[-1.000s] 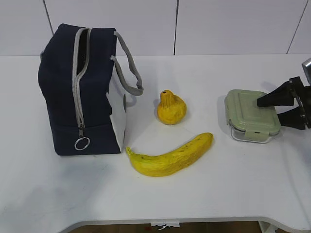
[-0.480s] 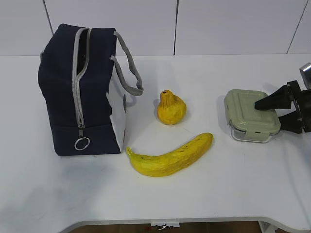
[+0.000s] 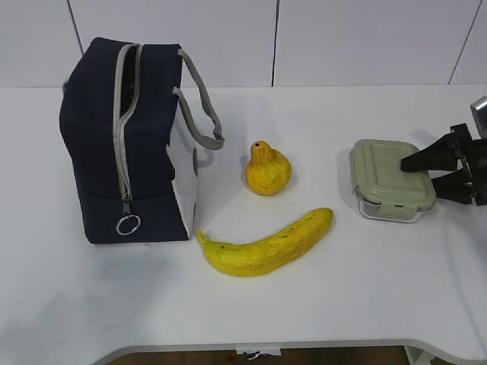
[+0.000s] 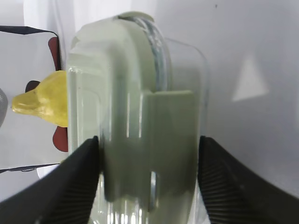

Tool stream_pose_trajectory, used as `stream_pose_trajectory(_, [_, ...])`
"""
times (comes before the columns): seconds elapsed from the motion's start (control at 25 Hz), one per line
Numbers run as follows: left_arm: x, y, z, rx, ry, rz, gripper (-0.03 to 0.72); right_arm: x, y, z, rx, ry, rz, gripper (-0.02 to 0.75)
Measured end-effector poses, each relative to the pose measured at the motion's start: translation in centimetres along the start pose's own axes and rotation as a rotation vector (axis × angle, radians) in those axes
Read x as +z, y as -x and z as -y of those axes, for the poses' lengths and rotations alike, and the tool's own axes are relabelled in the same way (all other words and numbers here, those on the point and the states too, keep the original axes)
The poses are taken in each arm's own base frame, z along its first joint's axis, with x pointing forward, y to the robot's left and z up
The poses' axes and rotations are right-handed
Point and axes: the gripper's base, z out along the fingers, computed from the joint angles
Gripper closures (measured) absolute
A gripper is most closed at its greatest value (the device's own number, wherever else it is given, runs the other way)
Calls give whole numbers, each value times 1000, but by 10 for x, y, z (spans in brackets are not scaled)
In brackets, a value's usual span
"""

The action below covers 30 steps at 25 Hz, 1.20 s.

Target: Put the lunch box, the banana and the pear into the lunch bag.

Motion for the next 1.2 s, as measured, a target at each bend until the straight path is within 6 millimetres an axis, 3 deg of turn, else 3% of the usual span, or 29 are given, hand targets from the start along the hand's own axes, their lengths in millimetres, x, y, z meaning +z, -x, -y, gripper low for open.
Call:
stream_pose_trajectory(0.16, [0,0,0,0,0,0,445,0,0,-1,2,8,5,326])
stream_pose_trajectory(0.28, [0,0,0,0,0,0,445,0,1,-1,6,9,6,348])
stream_pose_trajectory(0.88, [0,0,0,0,0,0,445,0,0,0,70,5,-3,364])
stream_pose_trajectory(1.2, [0,0,0,0,0,0,445,-10,1,-12,79,-45,-6,367])
